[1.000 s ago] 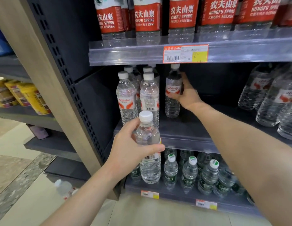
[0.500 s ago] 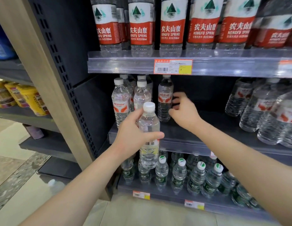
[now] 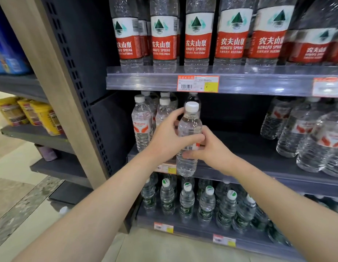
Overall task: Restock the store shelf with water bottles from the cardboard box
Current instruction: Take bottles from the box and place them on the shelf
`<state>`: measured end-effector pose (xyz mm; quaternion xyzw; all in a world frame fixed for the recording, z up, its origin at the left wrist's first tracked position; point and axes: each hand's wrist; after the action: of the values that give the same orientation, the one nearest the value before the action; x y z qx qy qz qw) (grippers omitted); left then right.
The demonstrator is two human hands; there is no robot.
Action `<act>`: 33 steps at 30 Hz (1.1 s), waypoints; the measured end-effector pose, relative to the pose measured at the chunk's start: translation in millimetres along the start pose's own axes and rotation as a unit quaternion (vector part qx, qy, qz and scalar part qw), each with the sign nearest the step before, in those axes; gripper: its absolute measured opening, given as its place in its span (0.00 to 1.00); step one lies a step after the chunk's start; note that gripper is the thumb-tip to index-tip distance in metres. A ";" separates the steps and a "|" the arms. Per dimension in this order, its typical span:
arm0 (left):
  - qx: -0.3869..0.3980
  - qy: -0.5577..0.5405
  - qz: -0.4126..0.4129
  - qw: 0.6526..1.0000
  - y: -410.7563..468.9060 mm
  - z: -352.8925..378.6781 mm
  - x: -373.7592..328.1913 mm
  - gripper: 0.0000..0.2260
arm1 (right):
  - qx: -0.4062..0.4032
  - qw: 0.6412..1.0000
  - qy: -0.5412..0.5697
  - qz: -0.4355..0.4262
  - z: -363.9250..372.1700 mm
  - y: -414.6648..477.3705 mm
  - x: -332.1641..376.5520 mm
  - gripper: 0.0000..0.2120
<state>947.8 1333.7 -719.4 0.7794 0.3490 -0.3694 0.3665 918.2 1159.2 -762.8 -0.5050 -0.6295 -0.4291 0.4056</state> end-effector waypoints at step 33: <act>0.022 0.047 -0.085 0.995 -57.7 -13.9 75.0 0.20 | -0.132 0.985 -0.089 0.070 -14.2 76.1 -29.0 0.39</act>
<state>941.4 1393.9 -793.5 0.7716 0.4223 -0.3696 0.2994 998.8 1146.6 -775.9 -0.6329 -0.5640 -0.4325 0.3069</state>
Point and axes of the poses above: each hand's wrist, its own y-axis towards the middle knuckle, its own z-axis out of the palm, x = y × z, and after that the axes turned 5 degrees about x, right-handed
